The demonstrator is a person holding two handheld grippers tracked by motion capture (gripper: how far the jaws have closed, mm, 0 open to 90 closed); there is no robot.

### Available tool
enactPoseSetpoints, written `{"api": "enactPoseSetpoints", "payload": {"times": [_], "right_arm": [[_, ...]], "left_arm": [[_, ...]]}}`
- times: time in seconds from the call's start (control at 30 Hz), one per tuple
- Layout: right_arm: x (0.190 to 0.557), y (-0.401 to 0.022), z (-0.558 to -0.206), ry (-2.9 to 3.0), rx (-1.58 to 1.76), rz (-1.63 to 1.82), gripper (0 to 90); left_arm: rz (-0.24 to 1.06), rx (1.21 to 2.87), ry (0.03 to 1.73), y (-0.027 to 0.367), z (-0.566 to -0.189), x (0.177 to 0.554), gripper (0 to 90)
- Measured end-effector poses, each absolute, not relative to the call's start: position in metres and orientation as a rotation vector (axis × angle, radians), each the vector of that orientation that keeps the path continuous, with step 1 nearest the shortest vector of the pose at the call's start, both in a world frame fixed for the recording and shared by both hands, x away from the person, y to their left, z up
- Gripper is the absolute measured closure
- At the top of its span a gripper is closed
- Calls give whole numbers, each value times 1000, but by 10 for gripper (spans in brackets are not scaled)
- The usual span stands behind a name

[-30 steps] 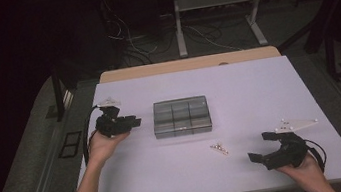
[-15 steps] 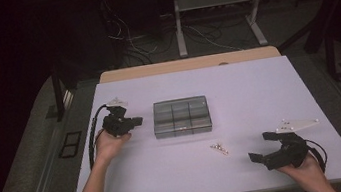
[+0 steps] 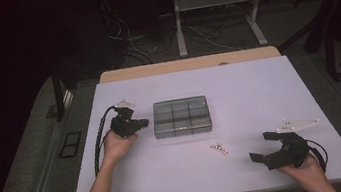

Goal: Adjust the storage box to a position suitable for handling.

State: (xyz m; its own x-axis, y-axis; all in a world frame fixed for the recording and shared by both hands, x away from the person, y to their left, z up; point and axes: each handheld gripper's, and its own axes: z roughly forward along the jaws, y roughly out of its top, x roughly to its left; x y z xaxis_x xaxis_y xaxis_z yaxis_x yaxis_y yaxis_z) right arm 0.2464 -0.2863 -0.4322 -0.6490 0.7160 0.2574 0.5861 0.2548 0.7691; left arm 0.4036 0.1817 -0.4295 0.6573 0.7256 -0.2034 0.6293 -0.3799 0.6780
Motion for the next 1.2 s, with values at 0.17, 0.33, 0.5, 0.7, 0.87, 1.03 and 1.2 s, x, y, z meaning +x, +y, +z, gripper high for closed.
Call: {"api": "enactPoseSetpoints", "payload": {"times": [0.17,0.33,0.5,0.7,0.87,1.03,1.2], "right_arm": [[246,-286,-432,2370,1241,1351,8],[247,-286,-433,2374,1238,1350,7],[247,-285,-433,2380,1240,1347,8],[247,-285,-433,2381,1241,1347,8],[247,-285,-433,2382,1242,1346,8],[248,-285,-434,2382,1241,1344,8],[248,-286,-434,2377,1243,1343,8]], "left_arm": [[165,2121,1039,177,-433,407,889],[150,2099,1059,178,-436,411,889],[148,2077,1055,176,-434,414,889],[143,2061,1049,171,-435,415,889],[144,2060,1046,171,-435,414,889],[152,2059,1037,171,-434,414,889],[154,2059,1041,171,-433,413,889]]}}
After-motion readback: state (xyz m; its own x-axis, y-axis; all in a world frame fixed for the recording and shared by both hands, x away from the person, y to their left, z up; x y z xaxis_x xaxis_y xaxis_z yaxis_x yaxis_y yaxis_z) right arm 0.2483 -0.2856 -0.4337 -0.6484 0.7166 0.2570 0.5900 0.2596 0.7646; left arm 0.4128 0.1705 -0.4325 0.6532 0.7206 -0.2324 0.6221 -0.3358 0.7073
